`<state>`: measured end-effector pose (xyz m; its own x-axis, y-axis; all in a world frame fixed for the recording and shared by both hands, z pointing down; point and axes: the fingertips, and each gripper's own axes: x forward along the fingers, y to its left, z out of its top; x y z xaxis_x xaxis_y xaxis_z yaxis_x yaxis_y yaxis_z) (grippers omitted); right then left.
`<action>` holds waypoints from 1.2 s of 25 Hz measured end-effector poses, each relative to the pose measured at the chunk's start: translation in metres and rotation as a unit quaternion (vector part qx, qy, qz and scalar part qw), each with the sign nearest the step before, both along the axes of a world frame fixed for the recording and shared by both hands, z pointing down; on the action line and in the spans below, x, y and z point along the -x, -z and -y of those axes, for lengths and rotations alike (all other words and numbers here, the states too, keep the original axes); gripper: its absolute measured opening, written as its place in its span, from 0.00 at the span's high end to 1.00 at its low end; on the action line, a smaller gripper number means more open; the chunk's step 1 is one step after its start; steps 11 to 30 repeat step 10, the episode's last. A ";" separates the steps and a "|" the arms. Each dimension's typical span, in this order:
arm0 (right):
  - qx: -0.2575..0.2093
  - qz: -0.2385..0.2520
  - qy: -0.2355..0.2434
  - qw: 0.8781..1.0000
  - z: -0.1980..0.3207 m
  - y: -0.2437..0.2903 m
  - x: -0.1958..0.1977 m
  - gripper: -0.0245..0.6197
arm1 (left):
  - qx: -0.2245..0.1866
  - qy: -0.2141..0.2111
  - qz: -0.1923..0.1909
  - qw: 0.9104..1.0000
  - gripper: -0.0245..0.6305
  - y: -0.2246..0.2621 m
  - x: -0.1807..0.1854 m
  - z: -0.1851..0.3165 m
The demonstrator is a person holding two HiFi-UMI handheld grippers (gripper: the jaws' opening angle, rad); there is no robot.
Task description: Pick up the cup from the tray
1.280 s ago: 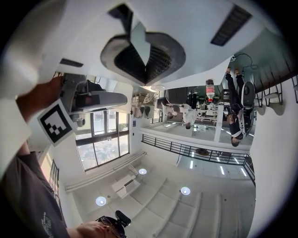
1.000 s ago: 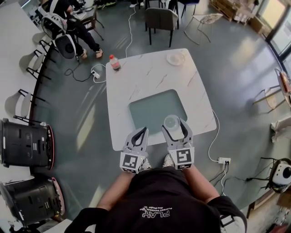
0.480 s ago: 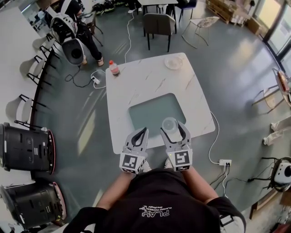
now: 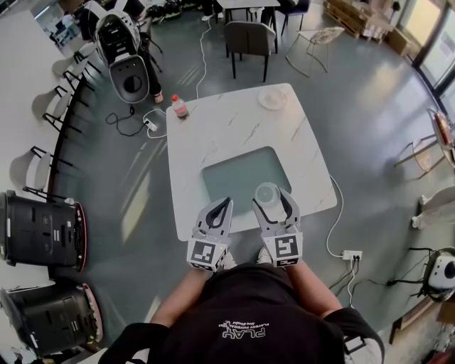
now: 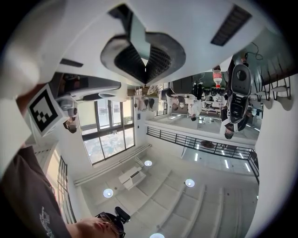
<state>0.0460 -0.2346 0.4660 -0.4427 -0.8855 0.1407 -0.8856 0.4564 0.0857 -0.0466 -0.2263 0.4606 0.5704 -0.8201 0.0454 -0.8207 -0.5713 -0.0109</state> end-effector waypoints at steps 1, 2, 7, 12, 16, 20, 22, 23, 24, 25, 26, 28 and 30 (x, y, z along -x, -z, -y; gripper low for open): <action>0.000 0.000 0.000 1.000 0.000 0.000 0.000 0.51 | 0.000 0.000 -0.001 1.000 0.96 0.000 0.000 0.000; -0.001 0.000 0.000 1.000 0.000 0.000 0.000 0.51 | 0.000 0.000 -0.001 1.000 0.96 0.000 0.000 -0.001; -0.003 0.000 0.002 1.000 0.000 0.000 0.000 0.51 | -0.001 0.000 -0.001 1.000 0.96 0.001 -0.002 -0.001; -0.004 0.000 0.002 1.000 0.001 0.001 0.001 0.51 | -0.003 0.001 0.000 1.000 0.96 0.001 -0.001 0.000; -0.004 0.000 0.002 1.000 0.001 0.001 0.001 0.51 | -0.003 0.001 0.000 1.000 0.96 0.001 -0.001 0.000; -0.004 0.000 0.002 1.000 0.001 0.001 0.001 0.51 | -0.003 0.001 0.000 1.000 0.96 0.001 -0.001 0.000; -0.004 0.000 0.002 1.000 0.001 0.001 0.001 0.51 | -0.003 0.001 0.000 1.000 0.96 0.001 -0.001 0.000; -0.004 0.000 0.002 1.000 0.001 0.001 0.001 0.51 | -0.003 0.001 0.000 1.000 0.96 0.001 -0.001 0.000; -0.004 0.000 0.002 1.000 0.001 0.001 0.001 0.51 | -0.003 0.001 0.000 1.000 0.96 0.001 -0.001 0.000; -0.004 0.000 0.002 1.000 0.001 0.001 0.001 0.51 | -0.003 0.001 0.000 1.000 0.96 0.001 -0.001 0.000; -0.004 0.000 0.002 1.000 0.001 0.001 0.001 0.51 | -0.003 0.001 0.000 1.000 0.96 0.001 -0.001 0.000; -0.004 0.000 0.002 1.000 0.001 0.001 0.001 0.51 | -0.003 0.001 0.000 1.000 0.96 0.001 -0.001 0.000; -0.004 0.000 0.002 1.000 0.001 0.001 0.001 0.51 | -0.003 0.001 0.000 1.000 0.96 0.001 -0.001 0.000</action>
